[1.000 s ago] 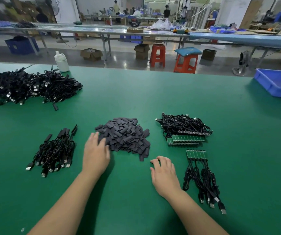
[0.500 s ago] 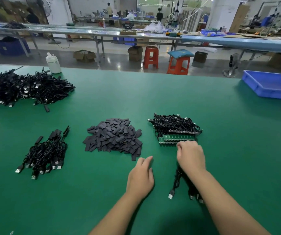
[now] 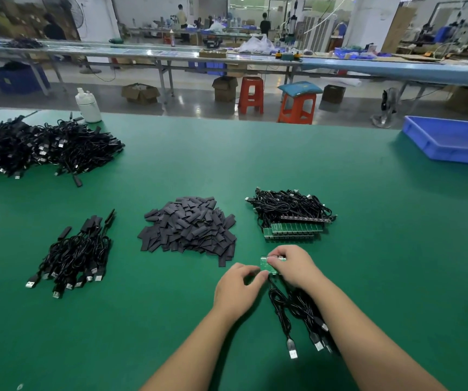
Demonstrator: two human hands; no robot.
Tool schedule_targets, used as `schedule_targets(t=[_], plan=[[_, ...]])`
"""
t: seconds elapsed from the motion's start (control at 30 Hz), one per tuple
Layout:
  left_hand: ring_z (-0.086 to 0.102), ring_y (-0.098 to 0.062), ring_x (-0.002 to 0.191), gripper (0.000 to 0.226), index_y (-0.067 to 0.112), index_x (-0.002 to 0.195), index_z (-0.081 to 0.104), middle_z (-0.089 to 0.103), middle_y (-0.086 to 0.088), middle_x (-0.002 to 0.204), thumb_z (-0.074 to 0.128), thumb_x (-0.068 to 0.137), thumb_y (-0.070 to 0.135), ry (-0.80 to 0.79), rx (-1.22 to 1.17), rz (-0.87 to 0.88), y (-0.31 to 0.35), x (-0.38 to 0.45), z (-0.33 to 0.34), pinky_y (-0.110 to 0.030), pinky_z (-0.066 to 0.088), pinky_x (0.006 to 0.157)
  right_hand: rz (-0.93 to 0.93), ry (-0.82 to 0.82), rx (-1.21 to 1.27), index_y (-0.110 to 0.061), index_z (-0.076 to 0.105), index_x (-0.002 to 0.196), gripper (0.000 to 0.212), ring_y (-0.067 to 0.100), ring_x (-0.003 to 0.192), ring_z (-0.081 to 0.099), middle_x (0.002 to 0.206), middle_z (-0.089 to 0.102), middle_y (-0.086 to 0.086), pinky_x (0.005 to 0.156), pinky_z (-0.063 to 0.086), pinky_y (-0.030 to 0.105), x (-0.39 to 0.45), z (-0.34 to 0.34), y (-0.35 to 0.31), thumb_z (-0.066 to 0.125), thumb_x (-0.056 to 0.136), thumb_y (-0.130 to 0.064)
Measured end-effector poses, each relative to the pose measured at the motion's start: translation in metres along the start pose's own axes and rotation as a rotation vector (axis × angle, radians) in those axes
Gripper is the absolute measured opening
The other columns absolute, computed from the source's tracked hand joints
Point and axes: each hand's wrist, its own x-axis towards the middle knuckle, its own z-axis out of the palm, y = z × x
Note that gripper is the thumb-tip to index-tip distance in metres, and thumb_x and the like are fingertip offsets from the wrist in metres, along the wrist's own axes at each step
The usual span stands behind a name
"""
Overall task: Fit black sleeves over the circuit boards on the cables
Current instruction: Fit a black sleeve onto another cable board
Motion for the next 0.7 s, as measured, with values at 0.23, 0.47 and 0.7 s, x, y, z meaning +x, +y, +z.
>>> schedule_targets(t=[0.23, 0.47, 0.7], plan=[[0.045, -0.018, 0.075, 0.048, 0.022, 0.054, 0.040, 0.046, 0.007, 0.074, 0.065, 0.091, 0.038, 0.006, -0.058, -0.099, 0.009, 0.008, -0.004, -0.033, 0.033, 0.066, -0.022, 0.002, -0.034, -0.021, 0.073, 0.106, 0.019, 0.011, 0.088, 0.057, 0.108, 0.071, -0.005, 0.075, 0.039, 0.023, -0.005, 0.013, -0.016, 0.063, 0.094, -0.031], [0.045, -0.019, 0.072, 0.045, 0.011, 0.056, 0.049, 0.048, 0.001, 0.076, 0.067, 0.090, 0.035, 0.035, -0.075, -0.146, 0.010, 0.008, 0.000, -0.035, 0.033, 0.067, -0.013, 0.021, -0.118, -0.018, 0.073, 0.110, 0.023, 0.016, 0.096, 0.064, 0.110, 0.072, -0.001, 0.079, 0.046, 0.024, -0.007, 0.015, -0.022, 0.062, 0.095, -0.031], [0.049, -0.023, 0.076, 0.049, 0.018, 0.050, 0.047, 0.052, -0.004, 0.080, 0.067, 0.091, 0.035, 0.044, -0.050, -0.184, 0.014, 0.009, 0.001, -0.035, 0.037, 0.069, -0.007, 0.066, -0.129, -0.018, 0.074, 0.106, 0.020, 0.017, 0.096, 0.064, 0.107, 0.072, 0.000, 0.084, 0.049, 0.027, -0.009, 0.017, -0.024, 0.062, 0.095, -0.030]])
